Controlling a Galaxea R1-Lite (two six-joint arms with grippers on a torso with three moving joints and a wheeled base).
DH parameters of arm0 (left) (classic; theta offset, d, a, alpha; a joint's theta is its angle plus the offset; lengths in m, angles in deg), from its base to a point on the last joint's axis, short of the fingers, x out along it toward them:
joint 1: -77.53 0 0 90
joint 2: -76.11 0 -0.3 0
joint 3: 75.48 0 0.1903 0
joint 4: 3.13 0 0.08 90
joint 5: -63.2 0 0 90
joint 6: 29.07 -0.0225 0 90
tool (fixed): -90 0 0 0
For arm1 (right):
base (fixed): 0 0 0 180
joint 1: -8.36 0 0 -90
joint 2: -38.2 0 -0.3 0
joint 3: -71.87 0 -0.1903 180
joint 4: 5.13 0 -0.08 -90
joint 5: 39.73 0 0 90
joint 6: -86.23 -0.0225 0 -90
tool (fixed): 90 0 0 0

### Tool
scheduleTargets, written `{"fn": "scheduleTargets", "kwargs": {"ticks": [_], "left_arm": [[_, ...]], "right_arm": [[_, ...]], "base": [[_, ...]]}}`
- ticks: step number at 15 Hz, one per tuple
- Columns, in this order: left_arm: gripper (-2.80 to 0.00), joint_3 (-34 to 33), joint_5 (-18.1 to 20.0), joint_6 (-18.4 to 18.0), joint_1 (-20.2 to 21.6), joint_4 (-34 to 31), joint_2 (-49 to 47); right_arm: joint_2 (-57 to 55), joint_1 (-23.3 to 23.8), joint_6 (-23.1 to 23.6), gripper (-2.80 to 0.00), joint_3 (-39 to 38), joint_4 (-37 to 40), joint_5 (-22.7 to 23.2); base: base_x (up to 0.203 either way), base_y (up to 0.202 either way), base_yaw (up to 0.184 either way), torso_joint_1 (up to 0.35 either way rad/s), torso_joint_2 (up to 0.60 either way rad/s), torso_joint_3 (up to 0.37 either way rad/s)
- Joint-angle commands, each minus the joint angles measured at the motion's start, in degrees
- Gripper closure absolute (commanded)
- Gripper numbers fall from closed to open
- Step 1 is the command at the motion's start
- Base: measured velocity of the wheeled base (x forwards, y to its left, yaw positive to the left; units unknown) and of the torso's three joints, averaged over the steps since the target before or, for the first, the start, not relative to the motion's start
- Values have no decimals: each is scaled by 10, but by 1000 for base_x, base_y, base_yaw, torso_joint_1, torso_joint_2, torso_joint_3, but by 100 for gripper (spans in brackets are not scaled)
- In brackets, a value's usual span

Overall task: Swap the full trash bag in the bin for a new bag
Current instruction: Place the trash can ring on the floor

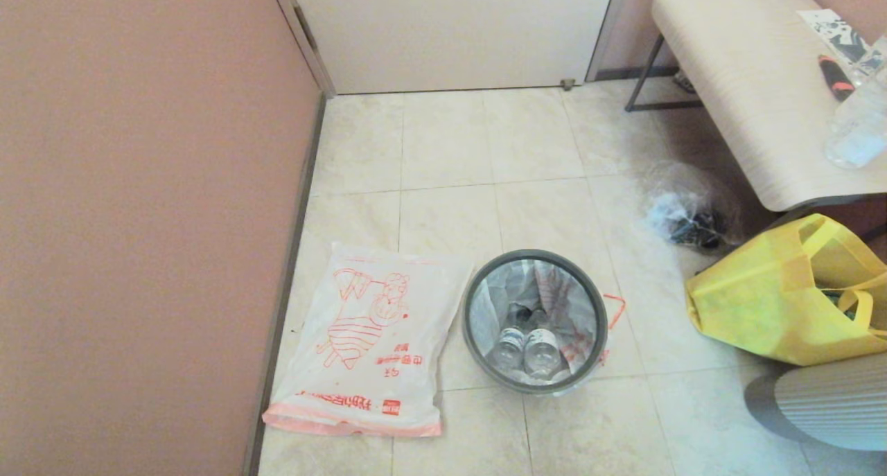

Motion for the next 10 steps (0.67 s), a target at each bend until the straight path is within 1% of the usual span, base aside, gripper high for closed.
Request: {"fn": "scheduleTargets", "kwargs": {"ticks": [1,10], "left_arm": [[0,0,0,0,0,0,-1],[0,0,1,-1,0,0,-1]], "right_arm": [[0,0,0,0,-6,0,0],[0,0,2,0,-5,0,-1]], "base": [[0,0,0,0,0,0],[0,0,0,0,0,0]]}}
